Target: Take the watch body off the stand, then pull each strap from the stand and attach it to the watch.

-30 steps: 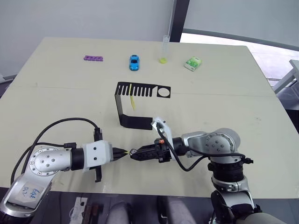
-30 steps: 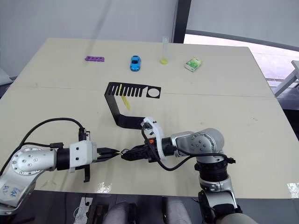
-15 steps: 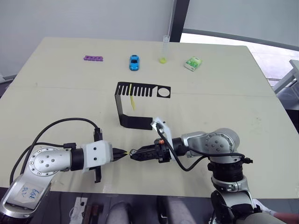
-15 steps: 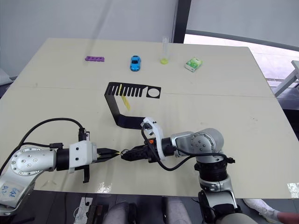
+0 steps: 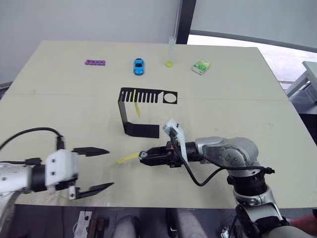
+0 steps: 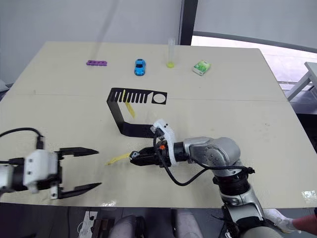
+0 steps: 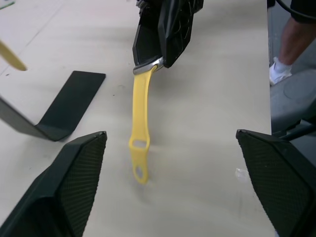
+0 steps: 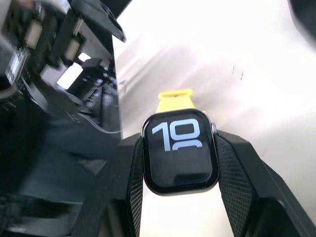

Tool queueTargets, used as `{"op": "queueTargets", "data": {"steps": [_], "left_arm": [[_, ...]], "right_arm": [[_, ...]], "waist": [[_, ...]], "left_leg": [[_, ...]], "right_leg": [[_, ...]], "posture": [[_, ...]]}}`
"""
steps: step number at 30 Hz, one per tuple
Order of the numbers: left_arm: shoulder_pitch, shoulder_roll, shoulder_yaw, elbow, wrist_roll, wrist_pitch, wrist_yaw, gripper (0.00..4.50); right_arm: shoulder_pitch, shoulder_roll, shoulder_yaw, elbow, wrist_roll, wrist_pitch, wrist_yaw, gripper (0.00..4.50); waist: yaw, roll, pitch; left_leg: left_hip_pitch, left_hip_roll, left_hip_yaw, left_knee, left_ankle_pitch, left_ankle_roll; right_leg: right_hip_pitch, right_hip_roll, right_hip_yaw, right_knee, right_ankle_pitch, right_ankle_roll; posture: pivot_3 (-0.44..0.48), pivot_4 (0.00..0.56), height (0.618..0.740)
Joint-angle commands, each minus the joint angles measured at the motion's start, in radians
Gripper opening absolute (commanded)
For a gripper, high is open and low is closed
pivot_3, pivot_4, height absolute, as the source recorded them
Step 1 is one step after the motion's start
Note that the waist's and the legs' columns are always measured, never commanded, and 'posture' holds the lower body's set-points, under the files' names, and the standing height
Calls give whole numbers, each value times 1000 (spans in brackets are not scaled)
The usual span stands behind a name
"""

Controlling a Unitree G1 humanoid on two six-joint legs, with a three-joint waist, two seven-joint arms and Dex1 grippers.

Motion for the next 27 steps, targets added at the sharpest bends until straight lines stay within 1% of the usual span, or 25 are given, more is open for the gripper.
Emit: {"op": "queueTargets", "data": {"steps": [1,3,6,11,14,17,21,25,27], "left_arm": [[-2,21,75,27,-87,25,-37,4500],[-1,27,83,35,-107,38,-43,4500],[2,30,83,44,-137,49,-63,4500],[12,39,83,39,-150,62,-84,4500],[32,41,86,33,-145,62,-101,4500],[57,38,92,32,-133,44,-123,4500],[51,43,89,41,-136,44,-123,4500],[46,50,77,50,-130,40,-134,4500],[42,53,72,53,-129,41,-136,4500]], "right_arm": [[-16,-23,97,-29,-116,-282,121,1575],[-30,-25,152,9,-189,-419,169,1575],[-53,-8,232,86,-282,-542,202,1575],[-31,-1,324,155,-419,-644,175,1575],[-1,-42,348,123,-478,-629,165,1575],[24,-77,340,72,-523,-580,131,1575],[53,-99,317,10,-530,-514,107,1575],[58,-104,302,4,-494,-440,130,1575],[57,-113,284,3,-479,-446,146,2634]], "waist": [[0,0,0],[-1,0,0],[-2,0,0],[-1,0,0],[-1,0,0],[-1,0,0],[-1,0,0],[0,0,0],[1,0,0]], "left_leg": [[0,0,0,0,0,0],[0,0,0,0,0,0],[0,0,0,0,0,0],[0,0,0,0,0,0],[0,0,0,0,0,0],[0,0,0,0,0,0],[1,0,0,0,0,-1],[1,0,0,0,0,-1],[1,0,0,0,0,0]], "right_leg": [[0,0,0,0,0,0],[0,0,0,0,0,0],[0,0,0,0,0,0],[0,-1,0,0,0,0],[0,-1,0,0,0,0],[0,-1,0,0,0,0],[0,-1,0,1,0,0],[0,-1,0,1,0,-1],[0,-1,0,1,0,-1]], "posture": [[0,150,740],[0,150,740],[0,150,740],[0,150,740],[0,150,740],[0,150,740],[0,150,740],[0,150,740],[0,150,740]]}}
